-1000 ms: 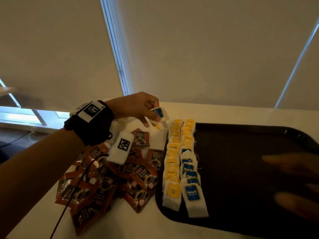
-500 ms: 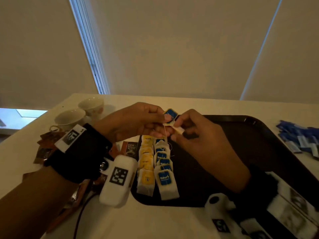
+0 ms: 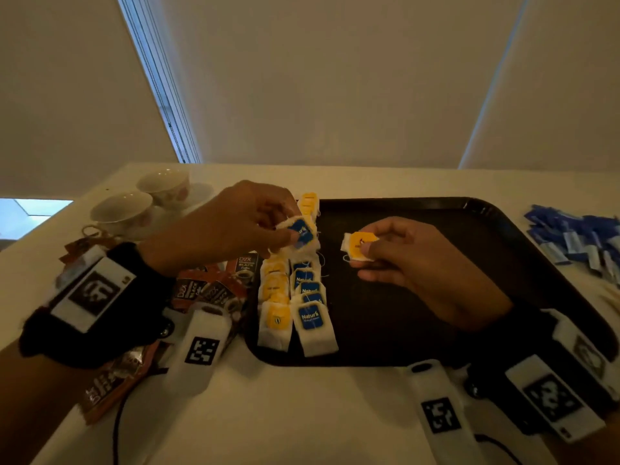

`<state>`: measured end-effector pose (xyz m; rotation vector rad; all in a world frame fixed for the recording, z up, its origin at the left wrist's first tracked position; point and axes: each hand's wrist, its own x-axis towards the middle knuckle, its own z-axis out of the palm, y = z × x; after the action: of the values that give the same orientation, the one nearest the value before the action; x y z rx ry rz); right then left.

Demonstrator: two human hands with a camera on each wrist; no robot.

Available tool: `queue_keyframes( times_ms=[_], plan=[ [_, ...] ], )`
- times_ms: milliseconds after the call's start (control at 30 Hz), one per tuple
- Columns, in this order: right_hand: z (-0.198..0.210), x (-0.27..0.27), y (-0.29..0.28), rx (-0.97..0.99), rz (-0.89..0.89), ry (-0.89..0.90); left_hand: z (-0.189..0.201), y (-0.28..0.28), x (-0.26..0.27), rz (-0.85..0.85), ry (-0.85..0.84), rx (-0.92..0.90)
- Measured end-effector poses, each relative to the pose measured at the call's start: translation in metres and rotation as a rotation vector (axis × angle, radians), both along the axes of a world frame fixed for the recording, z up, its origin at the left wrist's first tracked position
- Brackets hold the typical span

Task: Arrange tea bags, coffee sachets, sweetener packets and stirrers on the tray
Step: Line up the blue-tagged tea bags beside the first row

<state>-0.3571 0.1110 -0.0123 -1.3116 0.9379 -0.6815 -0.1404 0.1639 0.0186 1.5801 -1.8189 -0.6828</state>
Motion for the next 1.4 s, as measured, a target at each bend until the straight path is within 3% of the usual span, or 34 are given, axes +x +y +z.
queue_keyframes(
  times_ms=[100, 367, 500, 633, 700, 800, 900, 1067, 1400],
  plan=[
    [-0.002, -0.006, -0.001, 0.039, -0.037, -0.024, -0.01, 0.011, -0.002, -0.073, -0.097, 0.071],
    [-0.006, -0.016, -0.001, -0.071, 0.05, 0.129, -0.031, 0.028, -0.015, -0.12, 0.186, 0.393],
    [-0.007, -0.018, -0.002, -0.075, 0.074, 0.175, -0.05, 0.026, -0.024, -0.138, 0.204, 0.485],
    [-0.009, -0.021, -0.004, -0.073, 0.058, 0.209, -0.061, 0.019, -0.026, -0.099, 0.104, 0.475],
    [-0.009, -0.025, -0.004, -0.083, 0.093, 0.245, -0.061, 0.018, -0.026, -0.122, -0.078, 0.393],
    [-0.01, -0.029, 0.001, -0.179, 0.282, 0.44, -0.061, 0.02, -0.03, -0.136, -0.329, 0.274],
    [-0.009, -0.033, 0.015, -0.336, 0.519, 0.619, -0.066, 0.02, -0.031, -0.115, -0.361, 0.224],
    [-0.008, -0.035, 0.034, -0.483, 0.763, 0.704, -0.069, 0.015, -0.027, -0.14, -0.419, 0.212],
    [-0.013, -0.025, 0.037, -0.54, 0.818, 0.707, -0.064, 0.002, -0.029, -0.18, -0.479, 0.263]
  ],
)
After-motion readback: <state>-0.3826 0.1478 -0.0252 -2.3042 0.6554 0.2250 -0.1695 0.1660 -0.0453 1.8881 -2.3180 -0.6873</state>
